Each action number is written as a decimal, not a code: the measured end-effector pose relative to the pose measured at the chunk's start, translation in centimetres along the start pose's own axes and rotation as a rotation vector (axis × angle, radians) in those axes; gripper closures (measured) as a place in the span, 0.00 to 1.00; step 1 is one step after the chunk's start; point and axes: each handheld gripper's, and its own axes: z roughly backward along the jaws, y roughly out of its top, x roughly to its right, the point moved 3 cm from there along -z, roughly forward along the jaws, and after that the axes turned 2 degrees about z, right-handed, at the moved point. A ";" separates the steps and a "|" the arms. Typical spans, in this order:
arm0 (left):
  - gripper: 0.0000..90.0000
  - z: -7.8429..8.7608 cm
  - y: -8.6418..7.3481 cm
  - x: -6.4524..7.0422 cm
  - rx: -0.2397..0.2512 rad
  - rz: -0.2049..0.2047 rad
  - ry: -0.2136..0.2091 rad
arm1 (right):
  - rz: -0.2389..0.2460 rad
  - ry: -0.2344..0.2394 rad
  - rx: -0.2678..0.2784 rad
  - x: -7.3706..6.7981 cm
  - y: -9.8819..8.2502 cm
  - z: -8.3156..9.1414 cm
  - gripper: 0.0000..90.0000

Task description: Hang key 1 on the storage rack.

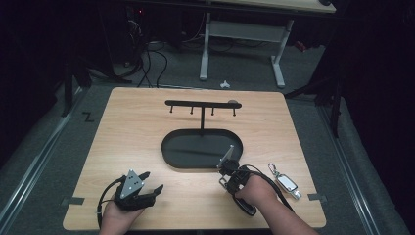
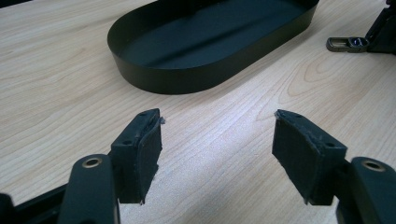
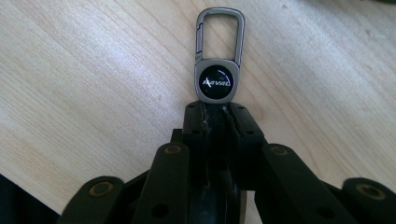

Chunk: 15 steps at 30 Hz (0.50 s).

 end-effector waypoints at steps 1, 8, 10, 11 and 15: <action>0.37 0.0 0.0 0.0 0.000 0.001 0.000 | 0.001 -0.003 -0.018 -0.1 0.0 0.0 0.86; 0.37 -0.1 0.0 0.0 -0.001 0.001 -0.002 | 0.036 -0.027 -0.025 -0.3 -0.1 0.0 0.90; 0.37 -0.1 0.0 0.0 0.000 0.001 -0.001 | 0.051 -0.029 -0.012 -0.3 -0.1 0.0 0.90; 0.37 -0.1 0.0 0.0 0.002 0.001 0.000 | 0.054 -0.029 -0.001 -0.3 -0.2 0.0 0.90; 0.37 0.0 0.0 0.0 0.002 0.004 -0.001 | 0.019 -0.030 0.023 -0.3 -0.8 0.5 0.90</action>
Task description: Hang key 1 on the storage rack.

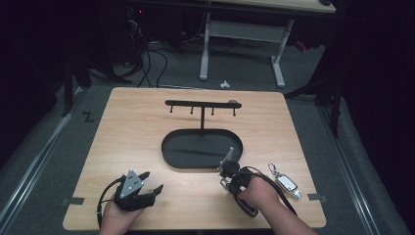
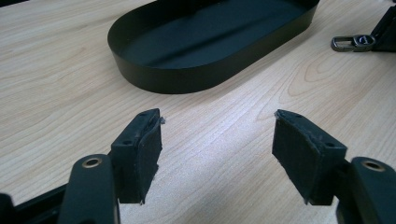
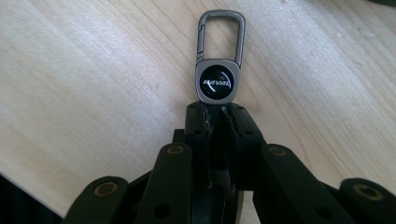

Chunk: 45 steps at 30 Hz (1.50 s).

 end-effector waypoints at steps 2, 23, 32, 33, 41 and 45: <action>0.37 0.0 0.0 0.0 -0.002 -0.004 -0.001 | 0.008 0.016 0.030 0.4 -0.3 0.6 0.90; 0.37 0.0 0.0 -0.1 0.004 0.004 -0.001 | -0.062 0.027 0.230 1.7 -1.9 6.8 0.90; 0.37 0.0 -0.1 -0.2 0.007 0.007 0.003 | -0.070 0.004 0.279 2.3 -0.8 9.1 0.90; 0.37 0.1 -0.1 -0.2 0.007 0.007 0.003 | -0.072 0.001 0.281 2.4 -0.6 9.5 0.90; 0.37 0.2 -0.1 -0.3 0.006 0.010 0.004 | -0.072 -0.026 0.313 3.0 0.8 11.3 0.90; 0.37 0.2 -0.2 -0.3 0.001 0.007 0.002 | -0.072 -0.038 0.331 3.3 1.7 12.1 0.90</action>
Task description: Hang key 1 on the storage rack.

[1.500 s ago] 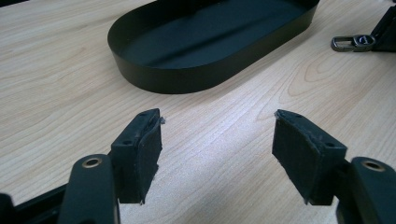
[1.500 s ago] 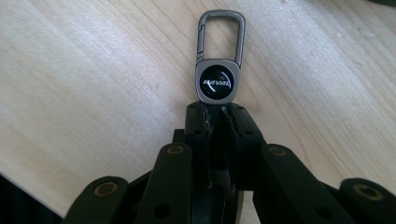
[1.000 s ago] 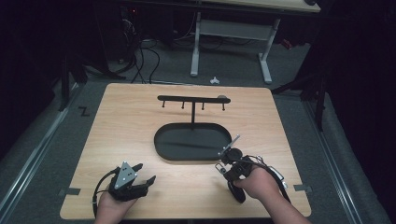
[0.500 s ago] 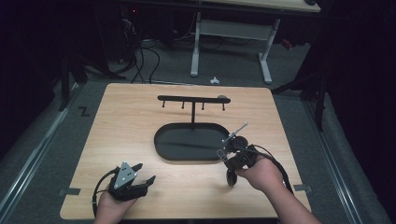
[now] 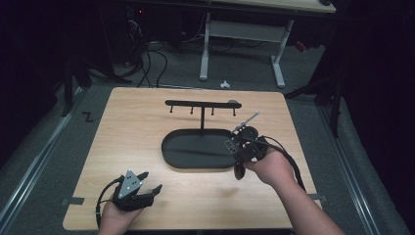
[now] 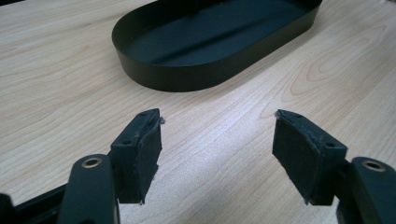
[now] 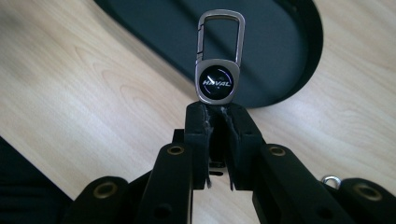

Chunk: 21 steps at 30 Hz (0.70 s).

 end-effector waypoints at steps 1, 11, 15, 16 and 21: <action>0.37 0.0 0.0 0.0 0.002 0.002 0.000 | -0.007 0.003 -0.002 0.0 0.2 0.1 0.90; 0.37 0.0 0.0 0.1 0.002 -0.001 -0.007 | 0.007 -0.005 0.022 0.0 3.1 0.4 0.90; 0.37 0.1 0.0 0.1 0.007 0.001 -0.006 | 0.014 -0.011 0.037 0.0 4.0 0.5 0.90; 0.37 0.1 0.0 0.1 0.005 0.000 -0.007 | 0.007 -0.011 0.042 0.0 4.3 0.4 0.90; 0.37 0.2 -0.1 0.0 0.008 0.002 -0.006 | 0.001 -0.017 0.056 0.4 5.7 0.4 0.90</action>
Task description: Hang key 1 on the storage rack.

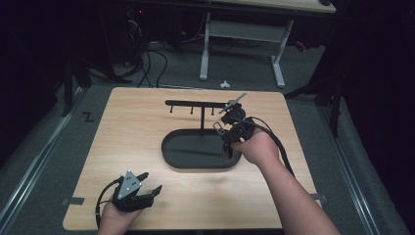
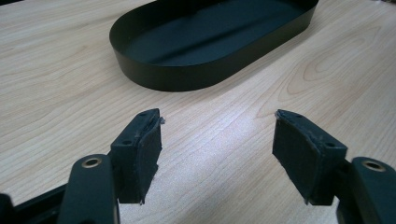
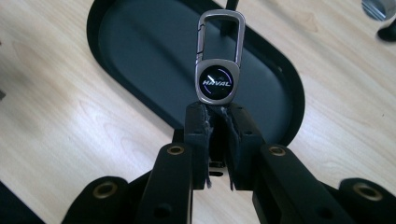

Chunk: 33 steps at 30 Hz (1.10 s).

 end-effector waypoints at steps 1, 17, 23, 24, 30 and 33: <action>0.37 0.0 0.0 0.0 -0.001 0.000 0.000 | 0.000 0.000 0.000 0.0 0.0 0.0 0.90; 0.37 0.1 -0.1 -0.1 0.002 0.005 -0.004 | -0.023 -0.023 0.041 1.0 3.1 0.2 0.90; 0.37 0.1 -0.1 -0.2 0.004 0.009 -0.003 | -0.039 -0.028 0.041 1.4 3.6 -0.7 0.90; 0.37 0.1 -0.1 -0.2 0.005 0.009 -0.003 | -0.042 -0.029 0.035 1.4 3.6 -1.1 0.90; 0.37 0.1 -0.1 -0.1 0.008 0.007 -0.003 | -0.048 -0.051 0.035 1.5 3.7 -2.3 0.90; 0.37 0.1 -0.1 -0.1 0.008 0.007 -0.004 | -0.056 -0.067 0.039 1.6 3.8 -3.0 0.90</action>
